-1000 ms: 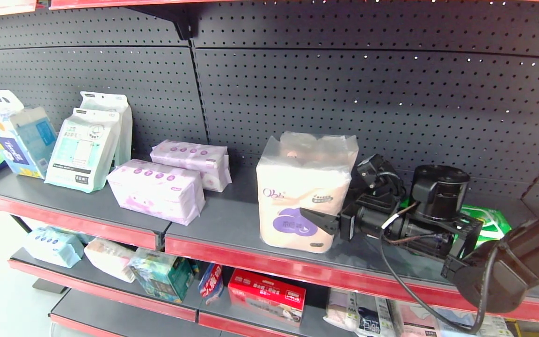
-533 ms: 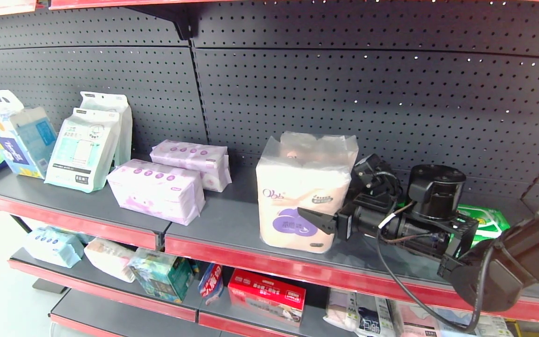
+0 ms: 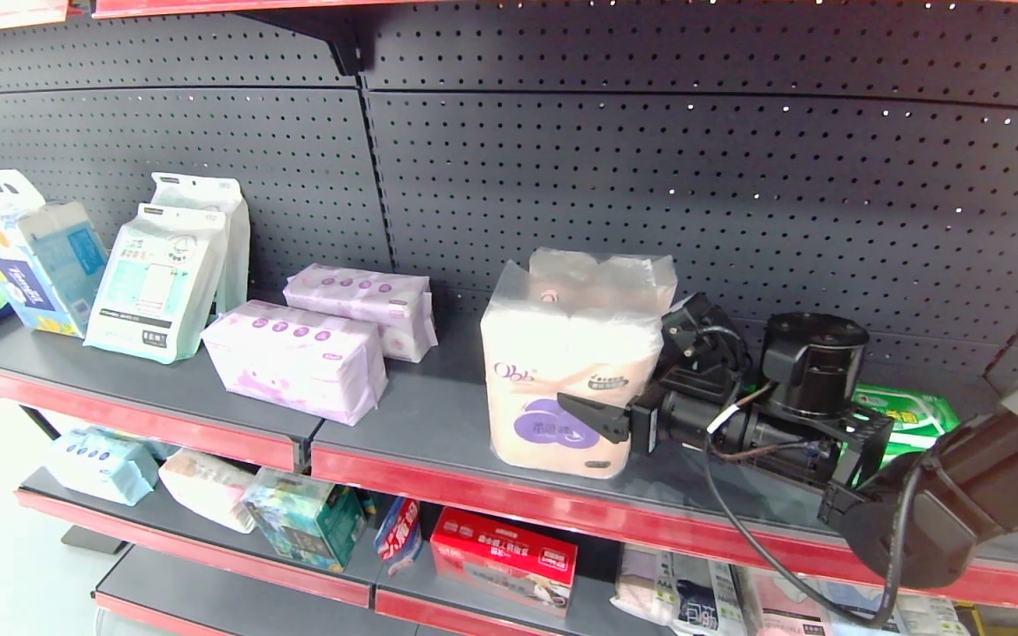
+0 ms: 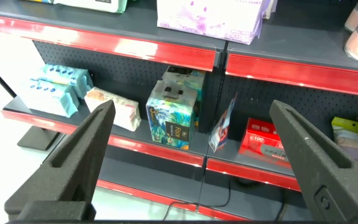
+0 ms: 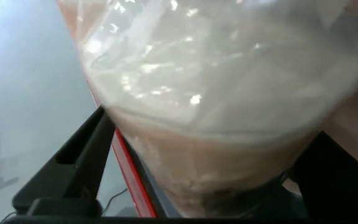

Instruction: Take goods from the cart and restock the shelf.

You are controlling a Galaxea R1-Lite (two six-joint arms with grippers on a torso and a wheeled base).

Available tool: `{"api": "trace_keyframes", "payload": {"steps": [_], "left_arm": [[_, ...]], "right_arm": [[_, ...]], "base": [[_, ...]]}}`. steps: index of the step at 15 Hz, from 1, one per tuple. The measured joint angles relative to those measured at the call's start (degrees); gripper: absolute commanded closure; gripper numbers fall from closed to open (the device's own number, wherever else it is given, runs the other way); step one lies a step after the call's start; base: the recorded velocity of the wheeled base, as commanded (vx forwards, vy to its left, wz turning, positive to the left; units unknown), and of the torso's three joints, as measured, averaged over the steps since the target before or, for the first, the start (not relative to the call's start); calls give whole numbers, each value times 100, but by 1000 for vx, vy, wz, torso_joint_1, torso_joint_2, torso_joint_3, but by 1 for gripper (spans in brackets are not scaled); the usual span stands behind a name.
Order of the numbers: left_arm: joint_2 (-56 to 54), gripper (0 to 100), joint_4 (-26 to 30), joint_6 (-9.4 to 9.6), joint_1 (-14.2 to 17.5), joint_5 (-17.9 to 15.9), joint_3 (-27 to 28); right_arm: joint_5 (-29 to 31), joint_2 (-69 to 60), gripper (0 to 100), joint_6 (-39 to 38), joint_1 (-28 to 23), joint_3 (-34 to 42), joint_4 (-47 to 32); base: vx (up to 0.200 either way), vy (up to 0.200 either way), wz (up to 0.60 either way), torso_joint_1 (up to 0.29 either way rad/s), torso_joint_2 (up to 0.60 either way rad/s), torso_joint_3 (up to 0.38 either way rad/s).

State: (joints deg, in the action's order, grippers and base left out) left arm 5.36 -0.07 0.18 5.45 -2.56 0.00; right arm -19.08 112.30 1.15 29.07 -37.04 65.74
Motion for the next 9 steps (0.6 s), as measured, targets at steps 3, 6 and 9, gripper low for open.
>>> {"api": "trace_keyframes", "payload": {"steps": [3,6,9], "left_arm": [[0,0,0,0,-2,0,0],[0,0,0,0,0,0,0],[0,0,0,0,2,0,0]], "right_arm": [[4,11,100,-9,44,13,5],[15,10,100,-15,59,46,11],[74,-1,100,-49,63,68,9]], "base": [[0,0,0,0,0,0],[0,0,0,0,0,0],[0,0,0,0,0,0]]}}
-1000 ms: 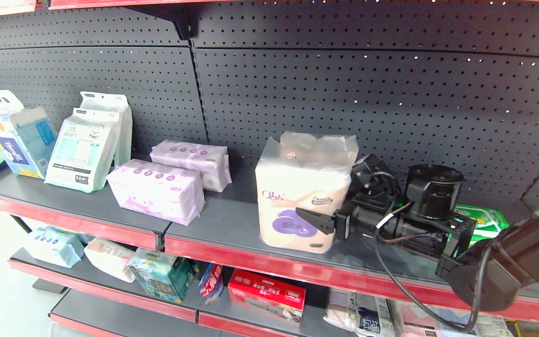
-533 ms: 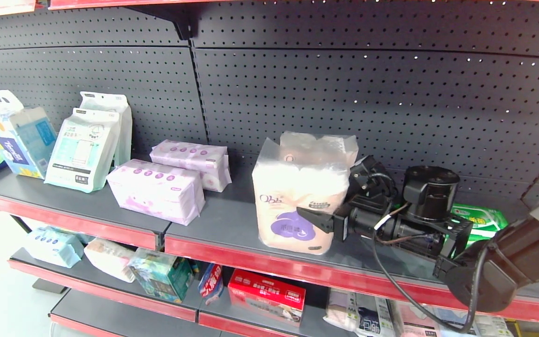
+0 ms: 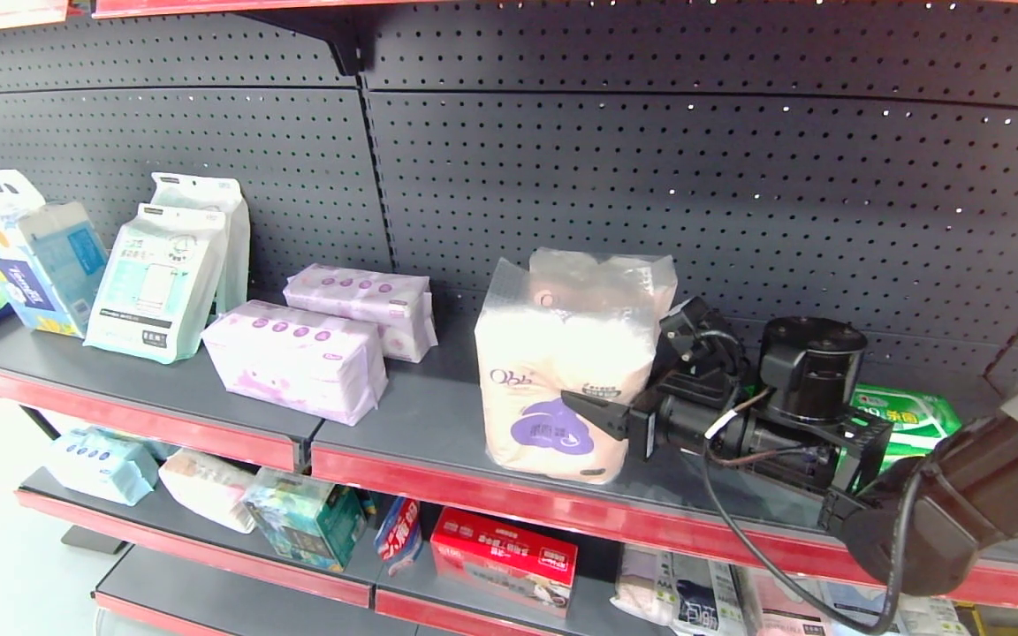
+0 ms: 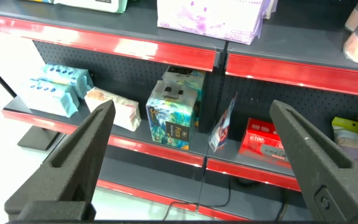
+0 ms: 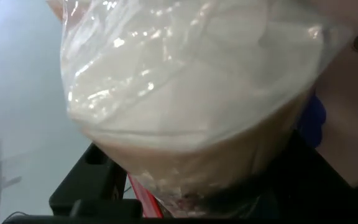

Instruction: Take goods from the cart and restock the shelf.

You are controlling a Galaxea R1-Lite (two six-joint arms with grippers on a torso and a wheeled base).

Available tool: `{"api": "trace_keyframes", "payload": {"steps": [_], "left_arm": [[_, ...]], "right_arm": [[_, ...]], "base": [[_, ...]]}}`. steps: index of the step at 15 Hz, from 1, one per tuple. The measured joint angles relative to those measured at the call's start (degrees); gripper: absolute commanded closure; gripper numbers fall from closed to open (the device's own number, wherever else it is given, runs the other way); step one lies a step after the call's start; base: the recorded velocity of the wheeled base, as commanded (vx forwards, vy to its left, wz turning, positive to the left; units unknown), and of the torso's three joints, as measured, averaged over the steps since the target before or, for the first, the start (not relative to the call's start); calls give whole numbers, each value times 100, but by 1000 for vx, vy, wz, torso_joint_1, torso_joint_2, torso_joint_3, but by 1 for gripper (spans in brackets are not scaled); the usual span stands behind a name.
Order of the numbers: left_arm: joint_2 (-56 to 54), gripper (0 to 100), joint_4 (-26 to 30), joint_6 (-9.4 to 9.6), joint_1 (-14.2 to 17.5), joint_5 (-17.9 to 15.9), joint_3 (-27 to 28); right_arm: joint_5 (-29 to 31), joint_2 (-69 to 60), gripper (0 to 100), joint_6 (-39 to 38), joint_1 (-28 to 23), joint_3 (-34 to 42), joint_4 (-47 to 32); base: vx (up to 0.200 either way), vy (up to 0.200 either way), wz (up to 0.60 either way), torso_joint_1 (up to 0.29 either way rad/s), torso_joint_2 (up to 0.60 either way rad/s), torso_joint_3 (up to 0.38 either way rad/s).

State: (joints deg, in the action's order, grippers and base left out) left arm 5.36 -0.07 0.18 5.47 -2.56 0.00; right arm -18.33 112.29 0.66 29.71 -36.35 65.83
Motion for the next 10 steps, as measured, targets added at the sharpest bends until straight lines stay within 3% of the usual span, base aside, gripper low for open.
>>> {"api": "trace_keyframes", "payload": {"steps": [10], "left_arm": [[0,0,0,0,-2,0,0]], "right_arm": [[216,-79,100,-68,59,35,-41]], "base": [[0,0,0,0,0,0]]}}
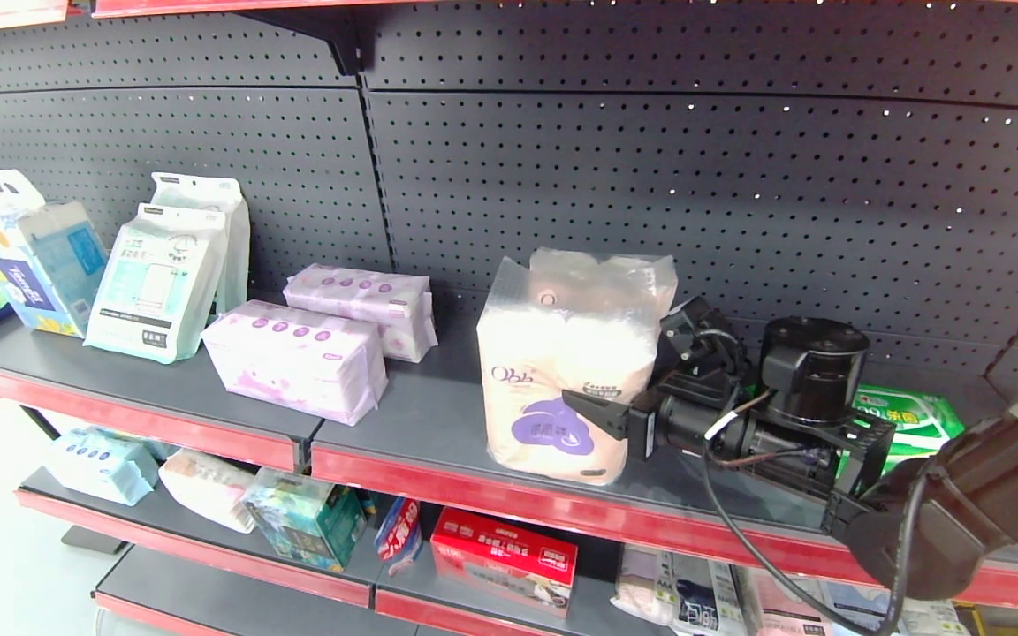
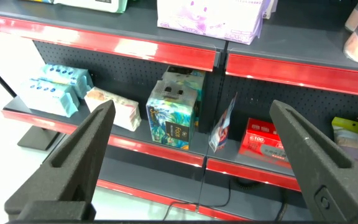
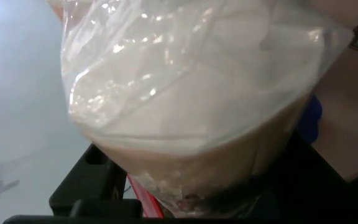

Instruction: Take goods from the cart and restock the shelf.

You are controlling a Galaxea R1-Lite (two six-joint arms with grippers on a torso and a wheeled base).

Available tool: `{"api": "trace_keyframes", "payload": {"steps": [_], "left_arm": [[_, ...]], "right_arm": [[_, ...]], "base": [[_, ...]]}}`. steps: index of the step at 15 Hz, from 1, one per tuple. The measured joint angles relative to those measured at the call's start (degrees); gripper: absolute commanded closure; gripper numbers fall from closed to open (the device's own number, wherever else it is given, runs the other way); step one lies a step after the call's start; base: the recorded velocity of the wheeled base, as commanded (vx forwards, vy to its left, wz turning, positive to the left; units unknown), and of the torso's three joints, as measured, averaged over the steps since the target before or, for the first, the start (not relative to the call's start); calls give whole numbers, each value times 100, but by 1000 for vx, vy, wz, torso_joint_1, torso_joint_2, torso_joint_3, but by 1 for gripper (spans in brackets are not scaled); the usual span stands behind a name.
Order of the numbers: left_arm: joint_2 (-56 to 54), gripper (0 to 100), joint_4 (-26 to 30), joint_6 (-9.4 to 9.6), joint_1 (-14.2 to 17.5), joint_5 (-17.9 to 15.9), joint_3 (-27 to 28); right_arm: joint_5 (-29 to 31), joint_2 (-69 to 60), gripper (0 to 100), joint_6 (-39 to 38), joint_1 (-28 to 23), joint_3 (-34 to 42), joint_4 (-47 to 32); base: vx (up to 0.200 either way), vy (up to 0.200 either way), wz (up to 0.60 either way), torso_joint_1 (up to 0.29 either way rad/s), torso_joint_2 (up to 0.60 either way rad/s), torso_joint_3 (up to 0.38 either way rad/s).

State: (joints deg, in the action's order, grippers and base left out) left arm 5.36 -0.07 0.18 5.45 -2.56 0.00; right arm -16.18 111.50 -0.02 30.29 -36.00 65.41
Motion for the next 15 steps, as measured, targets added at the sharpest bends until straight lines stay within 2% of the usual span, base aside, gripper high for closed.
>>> {"api": "trace_keyframes", "payload": {"steps": [9,15], "left_arm": [[0,0,0,-2,2,0,0],[0,0,0,-2,4,0,0]], "right_arm": [[22,-138,100,-108,49,163,5],[269,-138,100,-213,137,135,16]], "base": [[0,0,0,0,0,0],[0,0,0,0,0,0]]}}
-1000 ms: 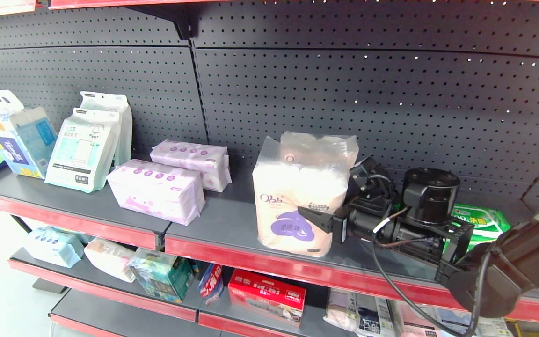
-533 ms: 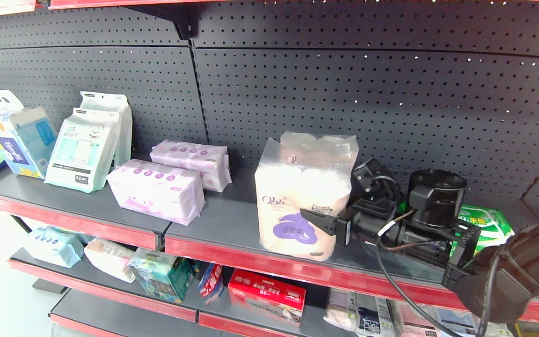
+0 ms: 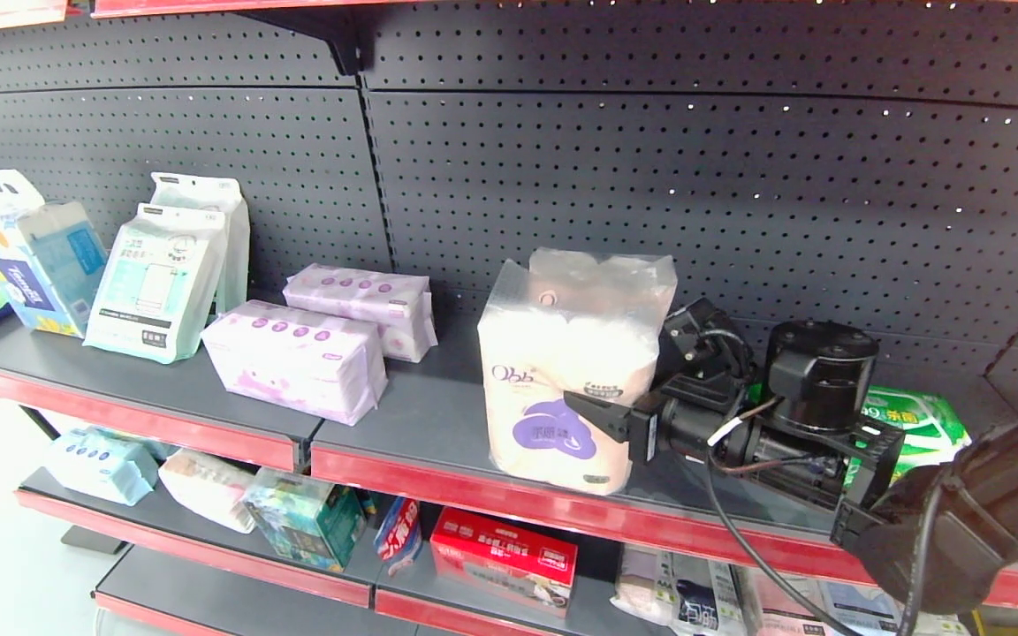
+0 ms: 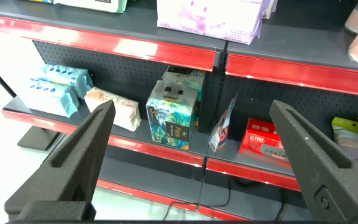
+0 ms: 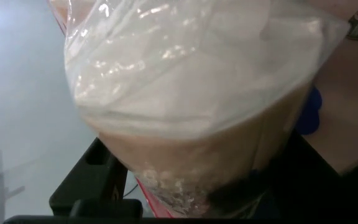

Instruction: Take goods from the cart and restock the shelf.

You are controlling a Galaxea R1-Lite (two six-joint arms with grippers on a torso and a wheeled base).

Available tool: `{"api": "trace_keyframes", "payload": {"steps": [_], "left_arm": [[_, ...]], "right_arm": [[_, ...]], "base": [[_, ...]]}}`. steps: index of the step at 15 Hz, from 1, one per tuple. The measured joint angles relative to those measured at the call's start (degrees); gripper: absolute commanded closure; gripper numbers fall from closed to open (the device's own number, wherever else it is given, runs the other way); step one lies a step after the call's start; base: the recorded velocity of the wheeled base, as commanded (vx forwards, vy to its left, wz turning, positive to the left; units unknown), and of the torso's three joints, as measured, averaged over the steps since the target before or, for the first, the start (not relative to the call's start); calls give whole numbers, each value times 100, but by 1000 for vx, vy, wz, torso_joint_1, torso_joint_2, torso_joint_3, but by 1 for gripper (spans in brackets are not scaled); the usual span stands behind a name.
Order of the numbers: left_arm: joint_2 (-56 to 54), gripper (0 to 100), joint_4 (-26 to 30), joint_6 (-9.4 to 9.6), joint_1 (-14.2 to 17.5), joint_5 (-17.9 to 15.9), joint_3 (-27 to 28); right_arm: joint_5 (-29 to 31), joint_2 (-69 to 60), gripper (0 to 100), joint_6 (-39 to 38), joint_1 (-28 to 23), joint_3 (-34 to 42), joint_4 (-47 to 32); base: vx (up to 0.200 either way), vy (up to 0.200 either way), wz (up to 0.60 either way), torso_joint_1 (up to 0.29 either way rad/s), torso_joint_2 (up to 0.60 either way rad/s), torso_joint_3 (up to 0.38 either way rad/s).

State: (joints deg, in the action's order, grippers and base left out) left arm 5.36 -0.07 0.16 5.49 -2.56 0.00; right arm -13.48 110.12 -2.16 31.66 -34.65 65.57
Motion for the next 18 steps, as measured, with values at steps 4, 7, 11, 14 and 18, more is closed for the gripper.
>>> {"api": "trace_keyframes", "payload": {"steps": [4,7,11,14,18], "left_arm": [[0,0,0,0,0,0,0],[0,0,0,2,-4,0,0],[0,0,0,0,-1,0,0],[0,0,0,2,0,0,0],[0,0,0,2,-1,0,0]], "right_arm": [[-1,0,100,-5,21,28,0],[-52,5,100,2,21,28,0],[-79,9,100,-13,26,28,0],[-74,16,100,-11,23,34,1],[-77,22,0,-11,26,67,-10]], "base": [[0,0,0,0,0,0],[0,0,0,0,0,0],[0,0,0,0,0,0],[0,0,0,0,0,0],[0,0,0,0,0,0]]}}
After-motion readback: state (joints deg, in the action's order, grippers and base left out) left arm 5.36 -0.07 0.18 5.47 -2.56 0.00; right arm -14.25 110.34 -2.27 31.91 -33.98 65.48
